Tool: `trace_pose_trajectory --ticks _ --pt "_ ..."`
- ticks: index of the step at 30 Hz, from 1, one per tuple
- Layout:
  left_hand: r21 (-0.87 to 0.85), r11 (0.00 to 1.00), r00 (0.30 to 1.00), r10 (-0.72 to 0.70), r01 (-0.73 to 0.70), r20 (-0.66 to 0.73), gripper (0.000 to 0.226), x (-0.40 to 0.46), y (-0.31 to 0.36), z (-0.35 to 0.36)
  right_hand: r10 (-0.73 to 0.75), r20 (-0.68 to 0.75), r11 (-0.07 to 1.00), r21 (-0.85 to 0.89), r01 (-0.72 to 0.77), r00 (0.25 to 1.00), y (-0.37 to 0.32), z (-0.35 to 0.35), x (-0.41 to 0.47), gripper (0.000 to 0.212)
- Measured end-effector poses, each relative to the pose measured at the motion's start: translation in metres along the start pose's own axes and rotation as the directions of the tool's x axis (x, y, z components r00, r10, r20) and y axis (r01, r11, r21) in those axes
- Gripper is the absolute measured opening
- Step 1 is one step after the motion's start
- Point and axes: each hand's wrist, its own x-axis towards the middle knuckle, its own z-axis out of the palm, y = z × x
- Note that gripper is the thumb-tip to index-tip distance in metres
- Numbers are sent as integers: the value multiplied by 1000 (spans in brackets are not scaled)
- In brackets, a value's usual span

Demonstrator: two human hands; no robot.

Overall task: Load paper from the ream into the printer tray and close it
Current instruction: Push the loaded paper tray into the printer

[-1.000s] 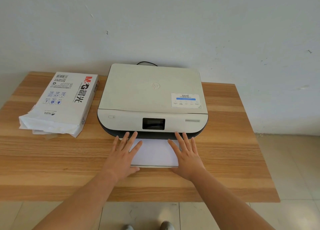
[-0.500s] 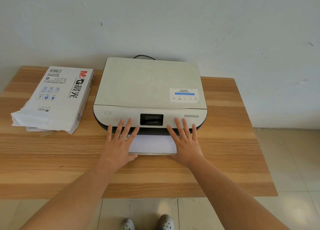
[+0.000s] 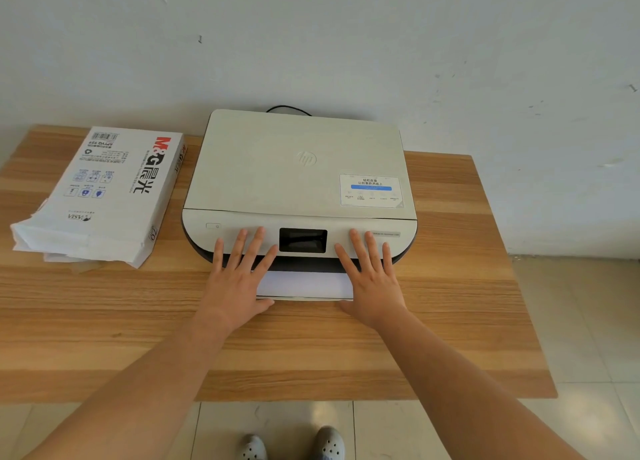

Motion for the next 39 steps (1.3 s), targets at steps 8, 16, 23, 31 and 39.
trace_pose_trajectory --ticks 8,16,23,31,39 --pt "-40 999 999 22 -23 -28 105 3 -2 7 -2 -25 1000 2 2 1000 3 8 2 108" --pt "-78 996 995 43 -50 -85 101 4 -5 14 -10 -52 1000 15 11 999 4 11 3 104" --pt "-101 994 993 22 -35 -118 95 5 -4 16 1 -115 998 57 6 993 6 15 3 92" --pt "-110 993 990 19 -35 -142 89 6 -2 19 15 -147 997 75 -4 989 6 20 5 89" --pt "-129 991 990 11 -29 -138 88 8 -1 22 28 -180 996 84 -13 983 3 24 6 90"
